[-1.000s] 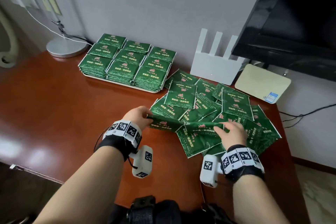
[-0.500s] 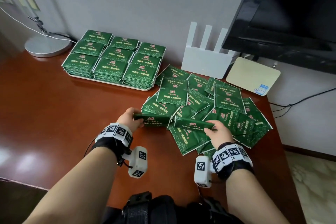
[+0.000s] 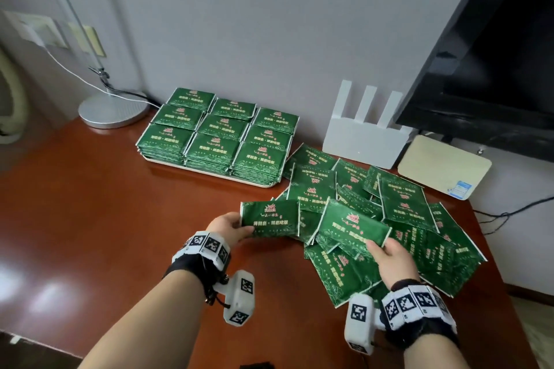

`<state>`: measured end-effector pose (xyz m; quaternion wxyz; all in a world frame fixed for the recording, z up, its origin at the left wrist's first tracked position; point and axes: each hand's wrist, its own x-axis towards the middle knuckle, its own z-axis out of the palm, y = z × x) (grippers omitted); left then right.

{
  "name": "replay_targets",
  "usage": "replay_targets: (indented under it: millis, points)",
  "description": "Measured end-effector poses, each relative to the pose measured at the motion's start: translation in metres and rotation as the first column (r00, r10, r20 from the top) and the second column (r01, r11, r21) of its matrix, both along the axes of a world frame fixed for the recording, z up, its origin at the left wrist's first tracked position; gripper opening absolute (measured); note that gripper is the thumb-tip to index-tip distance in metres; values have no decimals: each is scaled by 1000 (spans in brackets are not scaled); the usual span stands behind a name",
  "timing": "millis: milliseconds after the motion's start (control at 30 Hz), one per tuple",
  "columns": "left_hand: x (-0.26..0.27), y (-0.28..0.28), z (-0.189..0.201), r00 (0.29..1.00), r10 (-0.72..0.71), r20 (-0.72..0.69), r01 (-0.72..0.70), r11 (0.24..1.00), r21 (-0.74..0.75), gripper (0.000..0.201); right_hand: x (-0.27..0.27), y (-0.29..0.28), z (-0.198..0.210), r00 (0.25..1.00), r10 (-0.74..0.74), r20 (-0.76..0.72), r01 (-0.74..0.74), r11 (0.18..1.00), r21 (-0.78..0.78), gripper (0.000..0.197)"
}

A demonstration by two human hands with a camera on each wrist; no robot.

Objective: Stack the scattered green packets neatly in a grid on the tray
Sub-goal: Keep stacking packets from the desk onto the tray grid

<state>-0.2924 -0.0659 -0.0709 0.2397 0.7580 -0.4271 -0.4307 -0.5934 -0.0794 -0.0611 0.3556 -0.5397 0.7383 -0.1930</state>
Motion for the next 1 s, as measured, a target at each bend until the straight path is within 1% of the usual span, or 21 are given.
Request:
replay_targets:
  millis: [67,167,267,367,467,533,667,767,833,900,1000]
  points:
    - [18,-7,14,1000,-9,11,10,999,-34,22,14,-2,11,999,-26,23,27,999,-27,22]
    - [47,-15,36,999,-47,24,49,996,-69,23,45,-2,24,992,-71,108,78,995,-57,30]
    - [83,-26,57,993,-70,100,80,992,-96,24,82,-6,36,978,-108,179,129,986,-109,30]
    - [126,-39,73,981,-92,172,108,991,-85,26,119,-17,43,975,-111,191,143,976,-162,29]
    - [168,-57,85,968,-124,218,145,986,-79,29,149,-29,46,978,-109,180,143,971,-191,41]
    - [192,-70,89,968,-135,211,157,984,-89,27,166,-38,49,980,-107,165,140,970,-199,45]
    - [224,-99,94,964,-168,208,188,979,-83,17,191,-56,53,986,-97,137,127,966,-226,47]
    - [234,-121,99,967,-192,165,204,977,-60,20,199,-77,59,977,-116,179,155,963,-222,44]
    - [237,-138,100,973,-189,131,197,979,-54,20,202,-93,64,976,-127,178,164,964,-211,40]
    - [237,-157,100,978,-181,106,188,980,-58,20,205,-111,69,975,-118,188,157,965,-209,31]
    - [230,-183,96,987,-157,22,158,985,-72,17,209,-142,70,970,-115,216,157,969,-192,22]
